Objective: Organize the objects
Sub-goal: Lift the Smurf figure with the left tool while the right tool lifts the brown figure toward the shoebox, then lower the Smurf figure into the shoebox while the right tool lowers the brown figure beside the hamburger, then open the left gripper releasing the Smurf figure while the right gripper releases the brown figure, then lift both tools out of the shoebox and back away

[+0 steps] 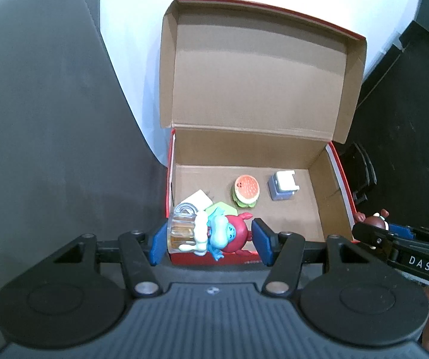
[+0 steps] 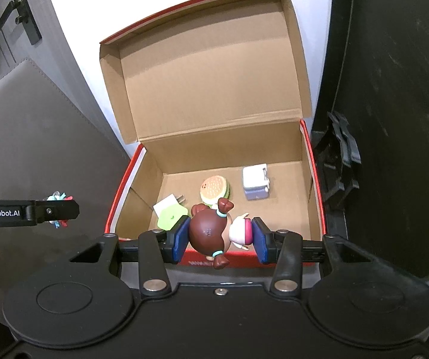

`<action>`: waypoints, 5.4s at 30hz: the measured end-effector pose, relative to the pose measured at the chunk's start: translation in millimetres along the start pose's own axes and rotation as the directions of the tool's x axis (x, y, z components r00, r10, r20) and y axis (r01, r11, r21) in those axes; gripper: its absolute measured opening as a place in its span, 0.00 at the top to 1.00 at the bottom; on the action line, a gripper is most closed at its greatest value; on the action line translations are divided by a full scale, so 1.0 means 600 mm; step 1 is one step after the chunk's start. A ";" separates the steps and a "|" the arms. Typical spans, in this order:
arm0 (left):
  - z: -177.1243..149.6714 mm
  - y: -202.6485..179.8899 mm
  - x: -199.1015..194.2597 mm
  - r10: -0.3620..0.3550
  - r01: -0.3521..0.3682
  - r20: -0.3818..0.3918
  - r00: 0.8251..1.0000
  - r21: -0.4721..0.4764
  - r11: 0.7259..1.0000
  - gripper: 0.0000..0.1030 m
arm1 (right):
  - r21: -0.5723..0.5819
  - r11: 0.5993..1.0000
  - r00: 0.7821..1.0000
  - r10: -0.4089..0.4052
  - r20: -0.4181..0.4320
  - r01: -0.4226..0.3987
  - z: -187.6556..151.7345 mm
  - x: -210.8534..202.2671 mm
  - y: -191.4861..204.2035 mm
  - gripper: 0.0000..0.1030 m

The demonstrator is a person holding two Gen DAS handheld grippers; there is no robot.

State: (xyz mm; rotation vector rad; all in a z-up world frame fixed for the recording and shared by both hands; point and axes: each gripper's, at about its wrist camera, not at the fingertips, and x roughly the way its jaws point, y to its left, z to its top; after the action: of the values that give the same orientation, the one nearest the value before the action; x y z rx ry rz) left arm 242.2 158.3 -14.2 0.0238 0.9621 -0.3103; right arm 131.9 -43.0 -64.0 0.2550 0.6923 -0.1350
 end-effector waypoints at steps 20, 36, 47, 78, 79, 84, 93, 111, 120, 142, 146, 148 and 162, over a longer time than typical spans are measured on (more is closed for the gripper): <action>0.065 0.002 0.065 0.024 -0.024 -0.006 1.000 -0.018 1.000 0.44 | -0.060 0.998 0.998 0.021 -0.064 -0.025 0.063 0.091 -0.016 0.58; 0.101 -0.010 0.191 0.023 -0.026 -0.071 0.997 -0.038 0.999 0.44 | -0.098 0.995 0.988 0.016 -0.152 -0.031 0.089 0.179 -0.030 0.58; 0.125 -0.017 0.266 0.029 -0.033 -0.092 0.995 -0.046 0.998 0.44 | -0.142 0.990 0.973 -0.006 -0.230 -0.027 0.077 0.244 -0.033 0.58; 0.100 -0.044 0.433 0.081 -0.086 -0.216 0.973 -0.011 0.996 0.42 | -0.189 0.982 0.935 -0.058 -0.349 -0.010 0.054 0.354 -0.027 0.57; 0.100 -0.044 0.432 0.077 -0.082 -0.219 0.973 -0.018 0.996 0.42 | -0.185 0.983 0.936 -0.056 -0.349 -0.010 0.055 0.355 -0.027 0.57; 0.101 -0.047 0.428 0.082 -0.087 -0.218 0.972 -0.014 0.996 0.41 | -0.156 0.988 0.934 -0.054 -0.352 -0.002 0.055 0.355 -0.034 0.57; 0.102 -0.054 0.393 0.075 -0.080 -0.210 0.975 -0.015 0.997 0.40 | -0.115 0.993 0.934 -0.067 -0.352 0.028 0.053 0.366 -0.044 0.57; 0.090 -0.037 0.278 0.108 -0.117 -0.169 0.980 -0.044 0.992 0.34 | -0.135 0.991 0.963 -0.050 -0.263 0.015 0.069 0.317 -0.009 0.55; 0.082 -0.037 0.225 0.108 -0.119 -0.139 0.984 -0.074 0.990 0.29 | -0.096 0.995 0.982 0.000 -0.188 -0.018 0.112 0.243 -0.023 0.55; 0.079 -0.046 0.102 0.119 -0.122 -0.043 0.992 -0.075 0.990 0.14 | -0.057 0.996 0.998 0.063 -0.024 -0.064 0.152 0.094 -0.025 0.29; 0.074 -0.047 0.080 0.126 -0.127 -0.018 0.992 -0.066 0.990 0.12 | -0.064 0.996 0.998 0.066 0.014 -0.065 0.155 0.065 -0.025 0.16; 0.072 -0.048 0.068 0.131 -0.131 0.002 0.991 -0.066 0.989 0.11 | -0.051 0.996 0.997 0.076 0.028 -0.074 0.157 0.051 -0.024 0.09; 0.055 -0.047 -0.015 0.093 -0.089 0.107 0.990 -0.046 0.995 0.11 | -0.008 0.996 0.992 0.091 0.088 -0.090 0.130 -0.010 -0.020 0.00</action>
State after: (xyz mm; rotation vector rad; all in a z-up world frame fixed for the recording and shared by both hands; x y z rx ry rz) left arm 256.2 128.6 15.6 0.0133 0.8555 -0.2058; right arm 172.6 -76.0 -4.7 0.2750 0.5925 -0.0580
